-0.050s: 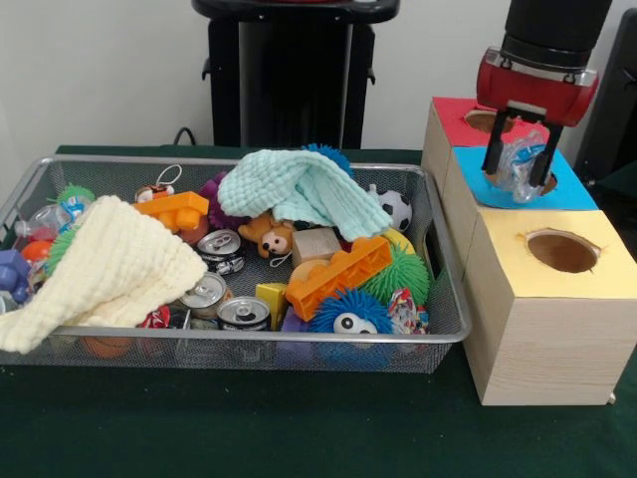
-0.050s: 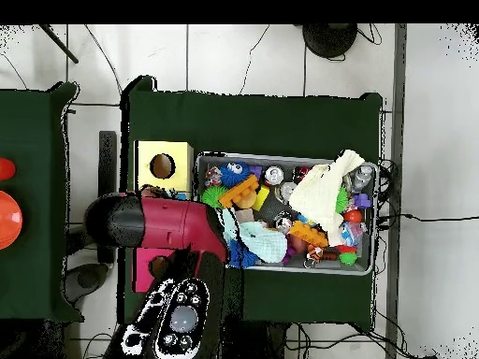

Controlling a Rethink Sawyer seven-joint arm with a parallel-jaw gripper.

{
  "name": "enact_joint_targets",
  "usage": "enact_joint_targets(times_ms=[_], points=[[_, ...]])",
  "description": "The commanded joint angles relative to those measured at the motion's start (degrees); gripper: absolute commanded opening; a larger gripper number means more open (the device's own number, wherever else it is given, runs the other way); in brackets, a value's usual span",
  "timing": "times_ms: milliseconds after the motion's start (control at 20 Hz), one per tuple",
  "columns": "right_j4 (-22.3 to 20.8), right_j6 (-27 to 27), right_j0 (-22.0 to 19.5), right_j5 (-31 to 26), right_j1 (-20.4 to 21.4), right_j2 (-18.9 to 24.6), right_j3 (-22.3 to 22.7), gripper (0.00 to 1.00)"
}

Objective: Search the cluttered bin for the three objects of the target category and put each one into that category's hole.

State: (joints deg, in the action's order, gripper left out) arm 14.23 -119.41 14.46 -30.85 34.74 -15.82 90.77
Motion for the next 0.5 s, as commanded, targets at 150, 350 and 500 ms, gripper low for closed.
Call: enact_joint_targets(times_ms=[150,350,500], points=[[2.8,-16.2,2.6,-6.0,-1.9,-0.4,0.3,0.0],[2.5,-17.1,5.0,-7.5,-2.7,-2.7,0.3,0.0],[2.1,-17.4,6.4,-6.9,-3.4,-4.1,0.8,0.0]])
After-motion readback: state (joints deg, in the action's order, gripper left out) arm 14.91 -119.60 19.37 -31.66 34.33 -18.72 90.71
